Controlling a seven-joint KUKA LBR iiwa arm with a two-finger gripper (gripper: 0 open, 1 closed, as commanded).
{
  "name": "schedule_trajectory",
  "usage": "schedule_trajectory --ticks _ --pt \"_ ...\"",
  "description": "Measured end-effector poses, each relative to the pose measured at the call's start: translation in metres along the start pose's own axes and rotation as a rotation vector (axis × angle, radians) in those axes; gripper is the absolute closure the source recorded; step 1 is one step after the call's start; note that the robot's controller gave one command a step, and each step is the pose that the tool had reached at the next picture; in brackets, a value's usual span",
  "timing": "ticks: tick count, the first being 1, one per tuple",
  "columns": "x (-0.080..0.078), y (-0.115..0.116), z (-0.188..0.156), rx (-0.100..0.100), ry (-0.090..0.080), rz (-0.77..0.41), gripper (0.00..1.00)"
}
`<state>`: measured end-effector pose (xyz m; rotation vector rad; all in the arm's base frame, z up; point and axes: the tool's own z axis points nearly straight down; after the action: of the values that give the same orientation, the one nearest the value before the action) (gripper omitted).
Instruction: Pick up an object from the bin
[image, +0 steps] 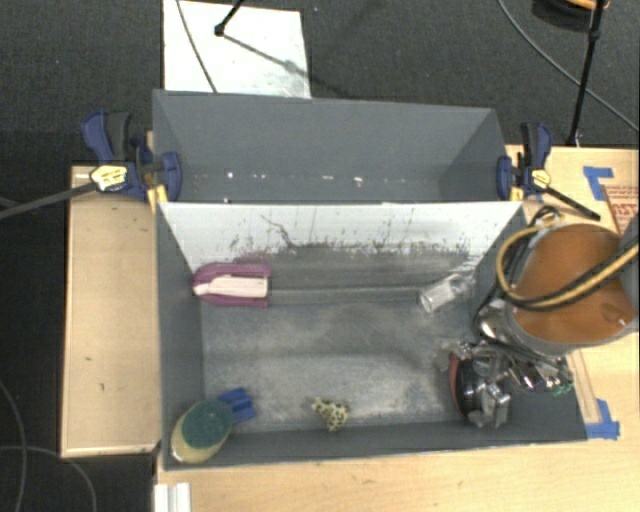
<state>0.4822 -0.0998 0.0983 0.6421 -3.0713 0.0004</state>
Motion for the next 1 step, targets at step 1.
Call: schedule_trajectory --ticks 1 --pt "0.0163 -0.0367 0.0139 -0.01 -0.018 -0.328 0.0"
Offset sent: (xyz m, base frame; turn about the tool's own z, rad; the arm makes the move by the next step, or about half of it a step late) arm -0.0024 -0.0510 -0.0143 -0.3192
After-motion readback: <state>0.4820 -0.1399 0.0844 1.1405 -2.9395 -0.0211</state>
